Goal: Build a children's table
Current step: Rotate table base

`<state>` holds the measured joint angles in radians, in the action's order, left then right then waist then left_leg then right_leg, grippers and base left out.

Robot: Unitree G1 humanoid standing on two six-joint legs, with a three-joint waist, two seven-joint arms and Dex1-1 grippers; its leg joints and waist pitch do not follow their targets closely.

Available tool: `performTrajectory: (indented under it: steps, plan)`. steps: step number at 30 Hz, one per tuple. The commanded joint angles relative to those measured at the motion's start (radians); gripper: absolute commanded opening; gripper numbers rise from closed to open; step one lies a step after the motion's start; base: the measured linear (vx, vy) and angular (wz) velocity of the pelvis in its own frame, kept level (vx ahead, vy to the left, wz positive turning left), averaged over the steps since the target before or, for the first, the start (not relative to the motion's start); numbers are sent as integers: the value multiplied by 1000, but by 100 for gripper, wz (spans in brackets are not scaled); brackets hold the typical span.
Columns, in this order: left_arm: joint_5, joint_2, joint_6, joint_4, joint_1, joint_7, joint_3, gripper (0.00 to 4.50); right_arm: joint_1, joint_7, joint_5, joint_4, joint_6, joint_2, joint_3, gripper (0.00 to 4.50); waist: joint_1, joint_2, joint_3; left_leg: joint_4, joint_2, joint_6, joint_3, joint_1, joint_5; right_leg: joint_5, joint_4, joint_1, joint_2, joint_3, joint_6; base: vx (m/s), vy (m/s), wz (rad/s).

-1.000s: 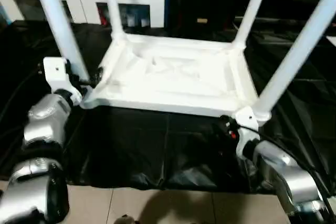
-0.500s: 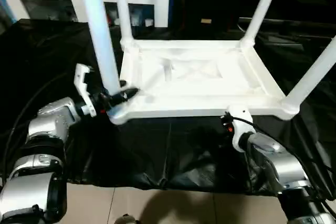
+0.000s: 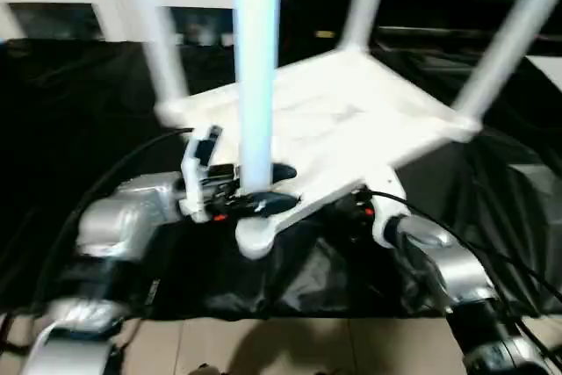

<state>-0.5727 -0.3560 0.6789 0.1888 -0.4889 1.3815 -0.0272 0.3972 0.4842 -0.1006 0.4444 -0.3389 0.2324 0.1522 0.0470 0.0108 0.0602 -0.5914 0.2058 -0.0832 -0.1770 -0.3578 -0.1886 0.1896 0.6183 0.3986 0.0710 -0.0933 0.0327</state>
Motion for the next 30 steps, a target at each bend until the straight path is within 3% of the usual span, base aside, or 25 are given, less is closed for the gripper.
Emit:
performTrajectory:
  steps: [1, 2, 3, 5, 6, 9, 12, 14, 19, 25, 28, 30]
  plan:
    - [-75, 21, 72, -111, 23, 31, -66, 444, 42, 10, 8, 30, 30, -32, 25, 450, 9, -2, -68, 66, 24, 23, 7, -4, -123, 115, -67, -67, 71, 58, 225, 0, 0, 0]
    - [-75, 21, 72, -111, 23, 31, -66, 444, 42, 10, 8, 30, 30, -32, 25, 450, 6, -4, -69, 64, 23, 25, 6, -4, -116, 113, -65, -68, 71, 59, 228, 0, 0, 0]
    - [-100, 24, 108, -155, 41, 19, -72, 444, 59, 35, 14, 49, 49, -43, 42, 450, 1, 3, -70, 62, 22, 29, 6, -5, -111, 114, -62, -70, 73, 60, 230, 0, 0, 0]
    - [-111, 30, 119, -166, 45, 15, -74, 444, 67, 54, 12, 57, 53, -50, 50, 450, -2, 1, -67, 62, 22, 32, 5, -4, -115, 141, -68, -69, 73, 60, 225, 0, 0, 0]
    - [-126, 38, 143, -193, 52, -2, -71, 444, 82, 78, 15, 82, 71, -61, 60, 450, -4, 5, -68, 61, 22, 35, 3, -3, -116, 148, -69, -68, 73, 61, 222, 0, 0, 0]
    - [-121, 52, 144, -205, 54, -24, -72, 444, 108, 84, 28, 129, 98, -80, 69, 450, -3, 0, -67, 61, 23, 34, 4, -1, -114, 153, -70, -65, 70, 61, 221, 0, 0, 0]
    - [-44, 82, 64, -158, 44, -98, -74, 444, 152, 38, 47, 211, 131, -96, 49, 450, -2, 6, -67, 62, 23, 29, 4, 0, -119, 166, -72, -65, 69, 61, 212, 0, 0, 0]
    - [51, 108, -44, -69, 14, -190, -64, 444, 176, -33, 60, 258, 137, -93, 16, 450, 0, 4, -68, 61, 22, 27, 3, 4, -119, 168, -73, -63, 67, 63, 199, 0, 0, 0]
    - [152, 98, -164, 51, -29, -317, -51, 444, 189, -104, 73, 314, 150, -71, -29, 450, 14, 3, -71, 62, 22, 17, 3, 8, -114, 130, -68, -63, 65, 64, 183, 0, 0, 0]
    - [179, 51, -205, 103, -44, -331, -30, 444, 164, -110, 68, 330, 174, -37, -56, 450, 19, 2, -75, 59, 20, 21, 4, 4, -103, 101, -63, -66, 67, 63, 188, 0, 0, 0]
    - [260, 24, -304, 154, -44, -345, -64, 444, 132, -68, 57, 290, 179, -15, -57, 450, 21, 3, -74, 59, 20, 29, 4, 3, -111, 110, -67, -65, 67, 63, 188, 0, 0, 0]
    - [311, -2, -375, 176, -28, -316, -111, 444, 105, 5, 43, 237, 190, 7, -47, 450, 20, 4, -71, 61, 22, 31, 5, 4, -140, 158, -72, -65, 68, 62, 168, 0, 0, 0]
